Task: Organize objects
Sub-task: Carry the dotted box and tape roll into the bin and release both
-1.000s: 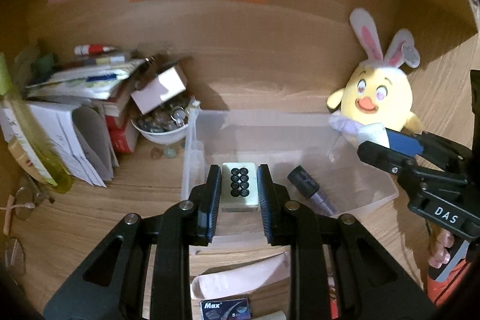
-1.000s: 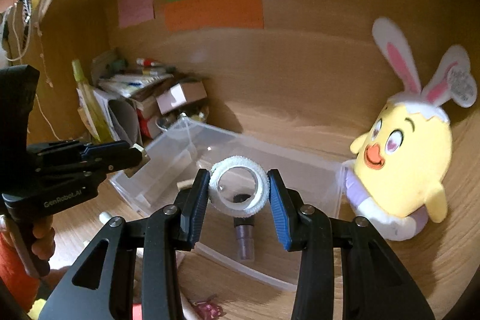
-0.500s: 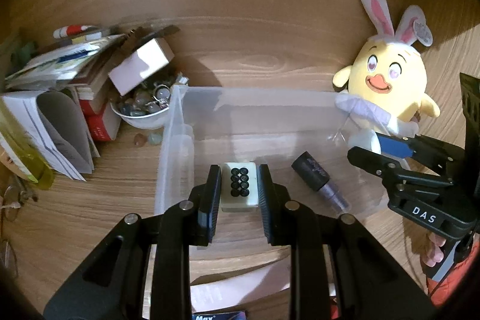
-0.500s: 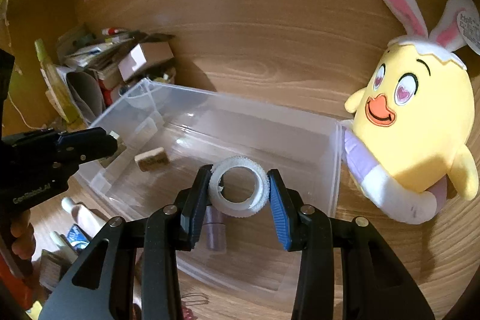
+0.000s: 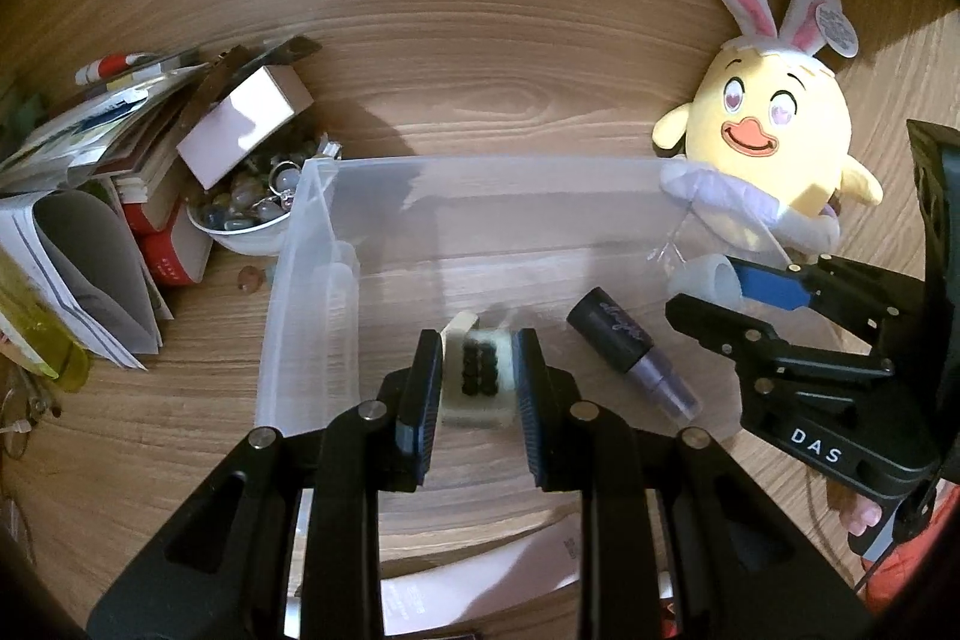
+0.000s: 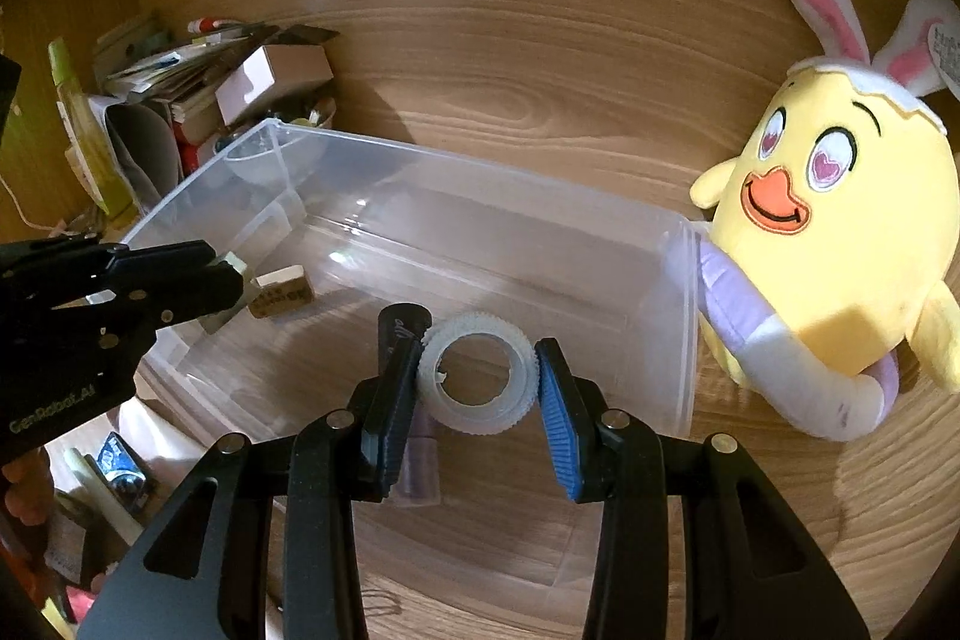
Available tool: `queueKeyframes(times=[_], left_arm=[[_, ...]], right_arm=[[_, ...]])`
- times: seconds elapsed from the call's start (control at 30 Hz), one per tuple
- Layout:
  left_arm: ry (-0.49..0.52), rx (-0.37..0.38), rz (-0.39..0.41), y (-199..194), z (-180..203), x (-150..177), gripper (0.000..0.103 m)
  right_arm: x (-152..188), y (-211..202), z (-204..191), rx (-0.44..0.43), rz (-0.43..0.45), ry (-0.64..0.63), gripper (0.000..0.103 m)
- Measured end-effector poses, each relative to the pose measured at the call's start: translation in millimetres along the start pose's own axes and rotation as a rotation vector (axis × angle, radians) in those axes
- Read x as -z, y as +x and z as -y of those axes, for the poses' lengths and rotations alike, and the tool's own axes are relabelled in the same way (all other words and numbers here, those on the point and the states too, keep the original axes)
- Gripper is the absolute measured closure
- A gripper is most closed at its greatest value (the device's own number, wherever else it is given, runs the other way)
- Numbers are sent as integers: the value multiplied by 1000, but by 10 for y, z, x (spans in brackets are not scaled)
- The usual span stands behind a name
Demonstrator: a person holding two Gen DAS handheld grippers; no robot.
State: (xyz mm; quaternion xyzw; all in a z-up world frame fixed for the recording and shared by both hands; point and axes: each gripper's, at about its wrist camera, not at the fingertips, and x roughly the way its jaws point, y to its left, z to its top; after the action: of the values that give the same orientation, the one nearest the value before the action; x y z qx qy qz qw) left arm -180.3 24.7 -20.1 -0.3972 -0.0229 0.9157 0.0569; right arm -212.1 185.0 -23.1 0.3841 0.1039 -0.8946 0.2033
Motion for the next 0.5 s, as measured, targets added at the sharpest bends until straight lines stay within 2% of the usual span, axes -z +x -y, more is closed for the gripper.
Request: queueKeyframes(times=[0.27,0.37,0.47,0.5], left_arm=[[-8,3,-7,-23,-7,-3,77],[-12,5,1,-66,-19,-4,68],[-1,-4,17,-142,-8,-2,61],[2,-7,24,-175,-6,0,56]], right_arm=[[-4,-10,-32,11,-3,-7,63],[-14,-49,-60,17,14,-13,54],[-37,-124,-69,19,39,-17,37],[-45,-149,-70,18,47,-16,31]])
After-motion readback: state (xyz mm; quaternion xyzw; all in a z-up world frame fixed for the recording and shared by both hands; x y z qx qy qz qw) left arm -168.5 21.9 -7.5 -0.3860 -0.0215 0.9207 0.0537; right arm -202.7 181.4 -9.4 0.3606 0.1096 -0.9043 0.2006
